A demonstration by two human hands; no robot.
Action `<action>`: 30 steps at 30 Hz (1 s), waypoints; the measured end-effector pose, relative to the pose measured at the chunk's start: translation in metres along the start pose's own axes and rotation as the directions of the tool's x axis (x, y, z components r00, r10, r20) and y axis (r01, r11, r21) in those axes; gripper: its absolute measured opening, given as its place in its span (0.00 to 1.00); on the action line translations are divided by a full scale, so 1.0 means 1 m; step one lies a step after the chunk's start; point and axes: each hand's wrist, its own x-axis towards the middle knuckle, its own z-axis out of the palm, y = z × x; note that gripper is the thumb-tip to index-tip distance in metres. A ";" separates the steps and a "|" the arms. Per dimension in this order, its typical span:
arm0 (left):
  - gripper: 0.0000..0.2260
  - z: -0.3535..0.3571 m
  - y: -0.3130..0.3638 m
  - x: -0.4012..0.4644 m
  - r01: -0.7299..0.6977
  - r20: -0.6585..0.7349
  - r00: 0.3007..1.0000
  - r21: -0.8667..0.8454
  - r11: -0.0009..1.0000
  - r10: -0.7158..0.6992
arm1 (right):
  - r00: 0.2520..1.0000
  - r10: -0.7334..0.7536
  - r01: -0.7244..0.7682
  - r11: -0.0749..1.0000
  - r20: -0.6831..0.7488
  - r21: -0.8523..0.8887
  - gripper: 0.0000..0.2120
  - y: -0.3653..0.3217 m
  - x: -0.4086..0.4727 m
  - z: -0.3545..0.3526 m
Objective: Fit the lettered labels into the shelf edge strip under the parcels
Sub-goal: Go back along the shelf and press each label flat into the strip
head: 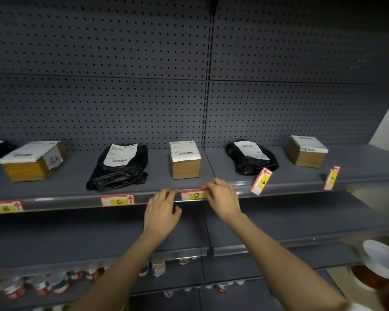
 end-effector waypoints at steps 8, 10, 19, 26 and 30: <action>0.23 0.003 0.008 -0.007 0.049 0.020 0.998 0.081 0.995 -0.051 | 0.993 -0.100 0.091 0.987 0.067 0.129 0.08 -0.006 0.007 0.009; 0.23 0.000 0.005 -0.006 0.043 0.033 0.998 0.108 0.993 -0.047 | 0.992 -0.107 0.098 0.986 0.065 0.133 0.08 -0.004 0.009 0.011; 0.20 -0.003 0.010 -0.001 0.060 0.011 0.998 0.083 0.995 -0.061 | 0.977 -0.212 0.212 0.977 -0.012 -0.005 0.14 0.018 -0.002 0.006; 0.16 0.008 0.045 0.015 -0.063 -0.047 0.997 0.076 0.995 0.067 | 0.978 -0.198 0.197 0.980 -0.062 -0.022 0.16 0.041 -0.010 -0.015; 0.19 0.030 0.095 0.021 -0.167 0.010 0.986 -0.028 0.986 0.168 | 0.991 -0.097 0.089 0.992 -0.092 -0.092 0.19 0.082 -0.011 -0.041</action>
